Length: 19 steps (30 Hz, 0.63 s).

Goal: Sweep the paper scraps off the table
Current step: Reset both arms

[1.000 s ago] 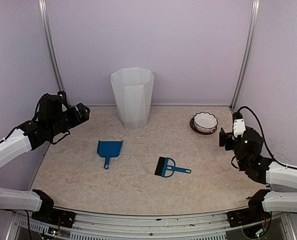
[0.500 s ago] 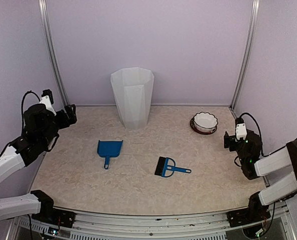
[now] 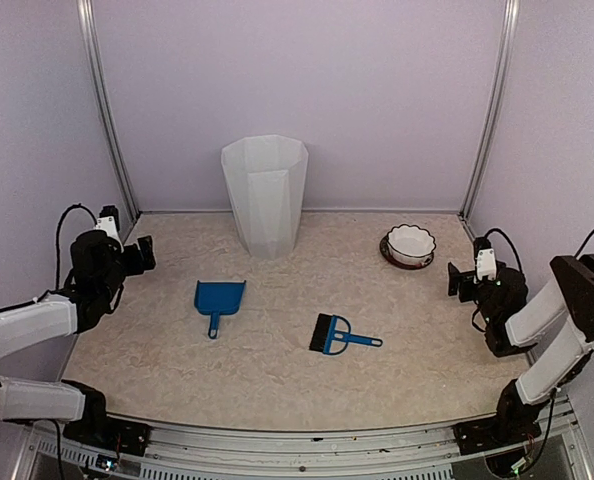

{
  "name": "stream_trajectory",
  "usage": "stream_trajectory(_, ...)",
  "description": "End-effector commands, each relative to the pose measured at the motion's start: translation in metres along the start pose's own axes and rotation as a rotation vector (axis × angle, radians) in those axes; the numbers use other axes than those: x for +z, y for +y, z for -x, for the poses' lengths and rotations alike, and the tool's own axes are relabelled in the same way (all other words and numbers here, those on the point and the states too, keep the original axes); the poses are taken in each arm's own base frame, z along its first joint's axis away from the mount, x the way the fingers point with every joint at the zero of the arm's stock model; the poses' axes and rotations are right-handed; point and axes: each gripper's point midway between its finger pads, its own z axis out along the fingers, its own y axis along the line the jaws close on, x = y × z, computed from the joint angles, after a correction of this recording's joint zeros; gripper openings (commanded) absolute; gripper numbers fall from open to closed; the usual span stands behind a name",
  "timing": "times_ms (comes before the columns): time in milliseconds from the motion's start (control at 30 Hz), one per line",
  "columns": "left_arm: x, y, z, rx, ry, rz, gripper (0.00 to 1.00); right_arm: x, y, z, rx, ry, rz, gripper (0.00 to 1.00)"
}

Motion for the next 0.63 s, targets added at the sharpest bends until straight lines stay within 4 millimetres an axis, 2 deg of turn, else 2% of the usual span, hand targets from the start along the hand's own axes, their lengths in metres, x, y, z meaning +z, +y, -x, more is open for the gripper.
stream_trajectory(0, 0.013, 0.011, 0.003, -0.019, -0.065, -0.013, 0.99, 0.001, 0.003, 0.016, 0.036, -0.065, 0.038, 1.0)
stream_trajectory(200, 0.029, 0.028, -0.02, -0.015, -0.066, 0.011, 0.99, 0.0, 0.002, 0.016, 0.036, -0.072, 0.034, 1.0)
stream_trajectory(333, 0.038, 0.027, -0.034, 0.047, -0.054, 0.004, 0.99, 0.001, 0.003, 0.016, 0.036, -0.07, 0.035, 1.0)
stream_trajectory(600, 0.04, 0.033, -0.037, -0.007, -0.138, -0.045, 0.99, 0.002, 0.003, 0.015, 0.04, -0.067, 0.053, 1.0)
